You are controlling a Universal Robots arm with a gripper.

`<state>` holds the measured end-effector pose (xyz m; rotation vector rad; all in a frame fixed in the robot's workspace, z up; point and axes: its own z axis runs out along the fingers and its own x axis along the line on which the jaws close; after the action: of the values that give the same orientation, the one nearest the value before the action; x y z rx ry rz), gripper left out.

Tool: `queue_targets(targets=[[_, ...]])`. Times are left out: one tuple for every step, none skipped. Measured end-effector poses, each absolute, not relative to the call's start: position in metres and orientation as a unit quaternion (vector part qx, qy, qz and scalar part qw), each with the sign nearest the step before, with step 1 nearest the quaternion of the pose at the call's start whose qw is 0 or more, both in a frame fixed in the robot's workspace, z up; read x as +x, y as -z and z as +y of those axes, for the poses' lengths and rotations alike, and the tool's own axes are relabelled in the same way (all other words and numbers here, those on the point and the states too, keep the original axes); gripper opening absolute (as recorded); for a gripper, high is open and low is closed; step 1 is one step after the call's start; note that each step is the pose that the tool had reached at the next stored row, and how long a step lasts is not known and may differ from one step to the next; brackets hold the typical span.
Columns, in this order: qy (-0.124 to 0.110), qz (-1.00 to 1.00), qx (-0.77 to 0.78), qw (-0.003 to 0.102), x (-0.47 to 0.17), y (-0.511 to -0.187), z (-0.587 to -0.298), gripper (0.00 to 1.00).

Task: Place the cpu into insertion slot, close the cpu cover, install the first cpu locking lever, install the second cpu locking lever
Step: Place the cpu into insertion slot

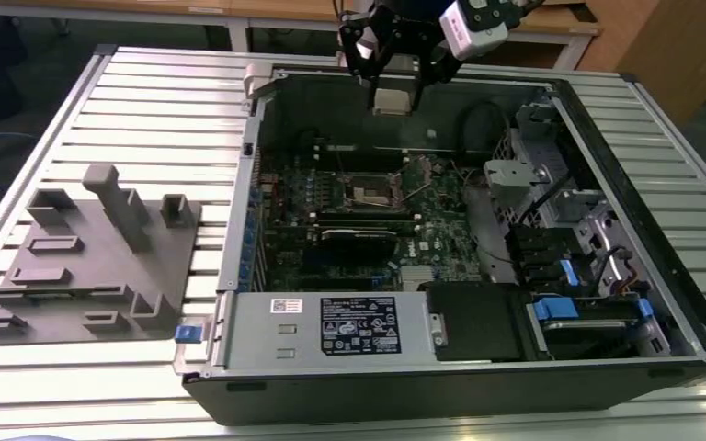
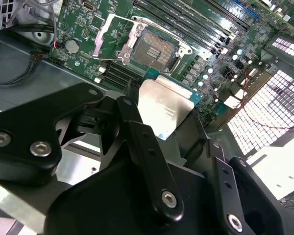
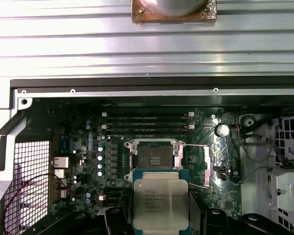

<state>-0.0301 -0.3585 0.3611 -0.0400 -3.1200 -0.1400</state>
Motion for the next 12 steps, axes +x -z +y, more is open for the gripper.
queue_targets(targets=[[0.045,-0.999,-0.013,0.009,-0.0301,-0.3610,-0.3585,0.54],[0.045,-0.999,-0.013,0.009,-0.0301,-0.3610,-0.3585,0.54],[0.045,-0.999,-0.013,0.009,-0.0301,-0.3608,-0.3585,0.54],[0.045,-0.999,-0.013,0.009,-0.0300,-0.3602,-0.3585,0.54],[0.045,-0.999,-0.013,0.009,-0.0300,-0.3596,-0.3585,0.54],[0.045,-0.999,-0.013,0.008,-0.0300,-0.3588,-0.3585,0.54],[0.046,-0.999,-0.013,0.008,-0.0300,-0.3578,-0.3585,0.54],[0.046,-0.999,-0.013,0.007,-0.0301,-0.3571,-0.3585,0.54],[0.046,-0.999,-0.013,0.007,-0.0300,-0.3566,-0.3585,0.54],[0.046,-0.999,-0.013,0.007,-0.0300,-0.3564,-0.3585,0.54],[0.046,-0.999,-0.013,0.007,-0.0300,-0.3564,-0.3585,0.54],[0.046,-0.999,-0.013,0.007,-0.0301,-0.3563,-0.3585,0.54]])
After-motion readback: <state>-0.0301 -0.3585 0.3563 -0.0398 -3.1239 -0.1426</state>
